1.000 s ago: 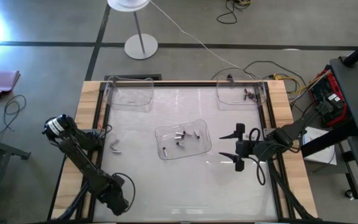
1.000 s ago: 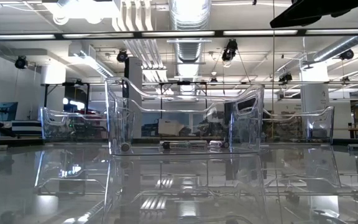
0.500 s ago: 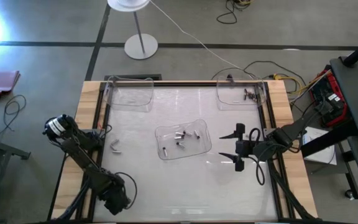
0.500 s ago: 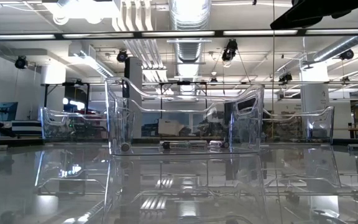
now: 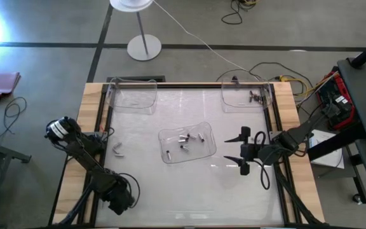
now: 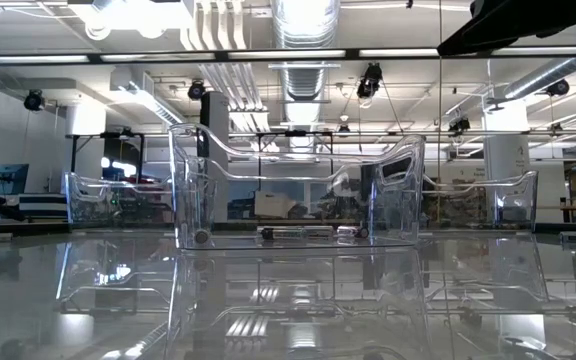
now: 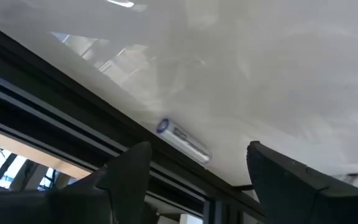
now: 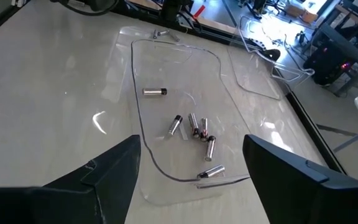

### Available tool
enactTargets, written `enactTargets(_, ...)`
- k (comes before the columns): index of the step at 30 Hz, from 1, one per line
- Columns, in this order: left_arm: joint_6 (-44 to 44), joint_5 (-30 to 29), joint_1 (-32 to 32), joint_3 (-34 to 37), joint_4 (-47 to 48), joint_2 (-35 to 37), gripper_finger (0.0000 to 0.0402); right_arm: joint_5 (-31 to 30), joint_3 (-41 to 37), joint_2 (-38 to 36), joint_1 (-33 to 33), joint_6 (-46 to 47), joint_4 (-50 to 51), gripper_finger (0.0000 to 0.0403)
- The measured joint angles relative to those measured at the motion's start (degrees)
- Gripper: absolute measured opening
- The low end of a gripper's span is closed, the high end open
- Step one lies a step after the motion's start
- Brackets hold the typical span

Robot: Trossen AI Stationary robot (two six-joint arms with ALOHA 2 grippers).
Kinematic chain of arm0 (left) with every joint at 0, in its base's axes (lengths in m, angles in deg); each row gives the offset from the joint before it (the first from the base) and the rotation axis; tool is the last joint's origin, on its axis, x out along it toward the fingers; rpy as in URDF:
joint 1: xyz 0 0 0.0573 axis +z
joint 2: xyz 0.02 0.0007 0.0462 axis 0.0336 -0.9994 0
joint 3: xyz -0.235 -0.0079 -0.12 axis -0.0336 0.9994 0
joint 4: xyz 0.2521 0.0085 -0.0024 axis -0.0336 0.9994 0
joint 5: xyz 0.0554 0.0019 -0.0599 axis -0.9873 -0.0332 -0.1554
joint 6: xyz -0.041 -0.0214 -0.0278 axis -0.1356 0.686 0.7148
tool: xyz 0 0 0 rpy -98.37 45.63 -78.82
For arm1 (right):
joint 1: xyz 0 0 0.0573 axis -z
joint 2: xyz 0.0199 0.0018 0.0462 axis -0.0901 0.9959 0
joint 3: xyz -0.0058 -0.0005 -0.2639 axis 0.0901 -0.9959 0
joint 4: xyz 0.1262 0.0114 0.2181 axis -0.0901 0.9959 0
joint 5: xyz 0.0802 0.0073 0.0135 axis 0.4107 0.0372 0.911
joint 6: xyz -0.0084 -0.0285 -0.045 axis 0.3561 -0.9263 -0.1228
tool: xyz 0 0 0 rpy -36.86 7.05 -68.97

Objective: Sort batteries
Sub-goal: Put the white battery into the top left transparent bin

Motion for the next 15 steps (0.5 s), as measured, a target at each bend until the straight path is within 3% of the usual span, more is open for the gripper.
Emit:
enactTargets(10,3.83,3.80,0.03,4.96,-10.46,0.00,0.0232,0.00,-0.43,0.00,0.00,0.00,0.01,0.0289)
enactTargets(15,4.23,4.03,0.14,5.23,-11.33,-0.03,0.0231,0.02,-0.57,0.00,0.00,0.02,0.02,0.0280)
